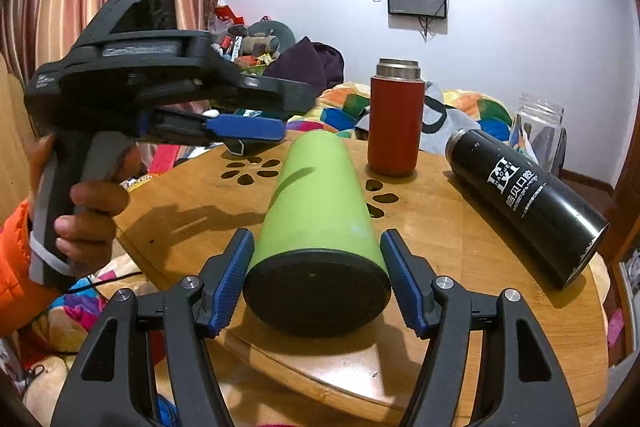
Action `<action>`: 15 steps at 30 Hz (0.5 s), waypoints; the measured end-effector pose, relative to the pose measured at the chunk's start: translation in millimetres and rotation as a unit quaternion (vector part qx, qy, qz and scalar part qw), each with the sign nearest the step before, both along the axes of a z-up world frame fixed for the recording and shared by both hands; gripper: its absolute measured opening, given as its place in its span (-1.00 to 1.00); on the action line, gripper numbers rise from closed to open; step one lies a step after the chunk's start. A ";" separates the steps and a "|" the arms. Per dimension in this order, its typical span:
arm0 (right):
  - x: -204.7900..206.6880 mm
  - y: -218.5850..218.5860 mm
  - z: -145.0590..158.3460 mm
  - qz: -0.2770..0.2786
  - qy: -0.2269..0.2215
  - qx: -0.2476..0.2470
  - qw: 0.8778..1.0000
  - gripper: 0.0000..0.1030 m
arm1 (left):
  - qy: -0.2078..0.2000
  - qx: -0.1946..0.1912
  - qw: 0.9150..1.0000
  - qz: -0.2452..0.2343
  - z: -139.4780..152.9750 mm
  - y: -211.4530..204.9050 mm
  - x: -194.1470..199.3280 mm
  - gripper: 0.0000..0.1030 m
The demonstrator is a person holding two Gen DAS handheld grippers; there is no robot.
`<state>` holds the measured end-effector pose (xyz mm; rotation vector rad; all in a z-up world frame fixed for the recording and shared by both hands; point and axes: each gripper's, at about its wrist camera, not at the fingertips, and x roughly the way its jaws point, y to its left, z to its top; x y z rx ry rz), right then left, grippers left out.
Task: Flip cup upside down
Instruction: 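Lay the green cup on its side with the left tool while the right tool grips its black base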
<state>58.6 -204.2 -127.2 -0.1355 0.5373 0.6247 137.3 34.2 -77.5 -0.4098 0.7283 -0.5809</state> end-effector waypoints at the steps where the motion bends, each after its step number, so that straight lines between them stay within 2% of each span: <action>1: -1.3 1.2 0.0 0.000 -0.003 -0.005 1.000 0.21 | 0.004 0.001 1.000 -0.003 -2.6 -1.8 1.8 -0.03; 5: 0.6 -1.3 -0.7 0.002 0.004 0.002 1.000 0.21 | 0.004 0.014 1.000 0.001 -5.1 -3.3 0.8 -0.05; 11: 3.3 -6.6 0.0 0.002 0.018 0.019 1.000 0.21 | -0.025 0.080 0.996 0.014 -0.1 -13.6 -7.9 -0.06; 15: 4.2 -4.1 -4.0 0.002 0.027 0.009 1.000 0.26 | -0.044 0.111 0.993 0.018 2.5 -22.9 -10.5 -0.06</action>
